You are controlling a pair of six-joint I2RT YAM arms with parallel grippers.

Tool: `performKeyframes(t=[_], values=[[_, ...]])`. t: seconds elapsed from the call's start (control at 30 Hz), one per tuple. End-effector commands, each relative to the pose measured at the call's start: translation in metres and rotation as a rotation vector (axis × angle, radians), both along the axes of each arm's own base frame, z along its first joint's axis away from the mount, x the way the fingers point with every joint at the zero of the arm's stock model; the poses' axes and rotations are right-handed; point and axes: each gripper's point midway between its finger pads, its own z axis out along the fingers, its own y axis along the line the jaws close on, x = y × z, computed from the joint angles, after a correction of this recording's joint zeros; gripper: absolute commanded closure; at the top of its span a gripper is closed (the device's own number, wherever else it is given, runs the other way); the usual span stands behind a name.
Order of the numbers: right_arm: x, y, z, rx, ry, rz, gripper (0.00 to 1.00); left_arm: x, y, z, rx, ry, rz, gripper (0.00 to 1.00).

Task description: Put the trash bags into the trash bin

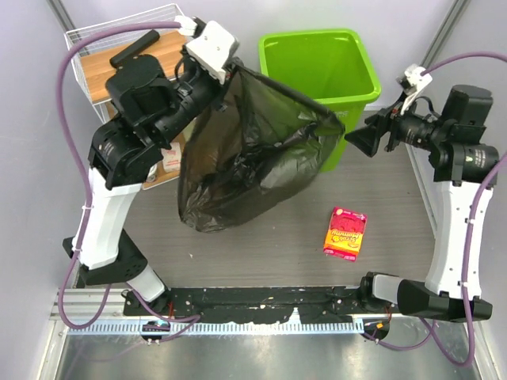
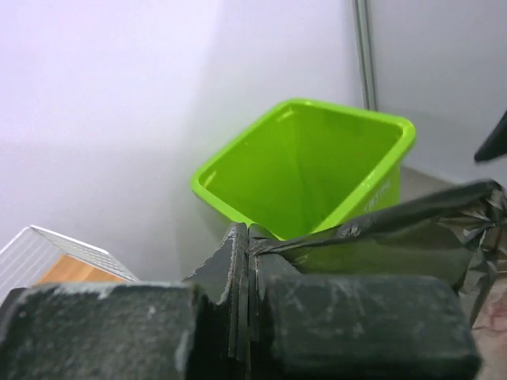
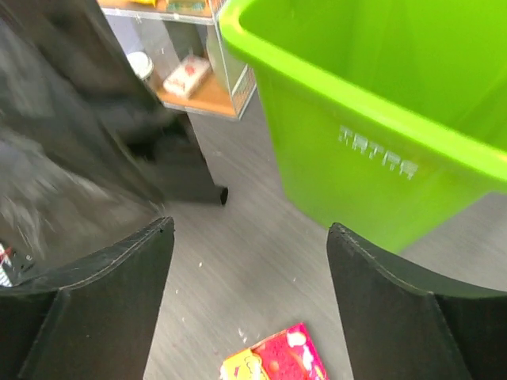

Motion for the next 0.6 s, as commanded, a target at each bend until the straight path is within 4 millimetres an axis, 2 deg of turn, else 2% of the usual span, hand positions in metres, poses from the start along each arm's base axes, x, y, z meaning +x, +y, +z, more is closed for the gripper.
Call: performKeyframes(t=[0.0,0.03,0.07,0.1,0.13,0.2,0.27,0.33,0.43,0.57], values=[[0.011,0.003,-0.056,0.029,0.118,0.054,0.17,-0.011,0.022,0.053,-0.190,-0.096,0.038,1.00],[0.015,0.009,-0.054,0.058,0.104,0.073,0.16,-0.017,0.024,0.061,-0.223,-0.105,0.018,1.00],[0.020,0.012,-0.071,0.070,0.139,0.075,0.16,-0.023,0.025,0.068,-0.254,-0.113,-0.004,1.00],[0.024,0.021,-0.074,0.057,0.127,0.083,0.16,-0.029,0.025,0.077,-0.287,-0.127,-0.028,1.00],[0.025,0.029,-0.088,0.035,0.146,0.088,0.16,-0.032,0.025,0.082,-0.309,-0.132,-0.046,1.00],[0.021,0.061,-0.110,-0.037,0.148,0.158,0.16,-0.043,0.027,0.096,-0.362,-0.153,-0.084,1.00],[0.018,0.099,-0.119,-0.035,0.119,0.258,0.15,-0.052,0.028,0.106,-0.405,-0.158,-0.125,1.00],[0.022,0.117,-0.127,-0.009,0.101,0.294,0.15,-0.060,0.028,0.111,-0.434,-0.146,-0.161,1.00],[0.031,0.137,-0.140,0.023,0.083,0.332,0.15,-0.070,0.032,0.112,-0.453,-0.128,-0.189,1.00],[0.048,0.159,-0.139,0.036,0.020,0.386,0.15,-0.081,0.042,0.115,-0.474,-0.117,-0.202,1.00]])
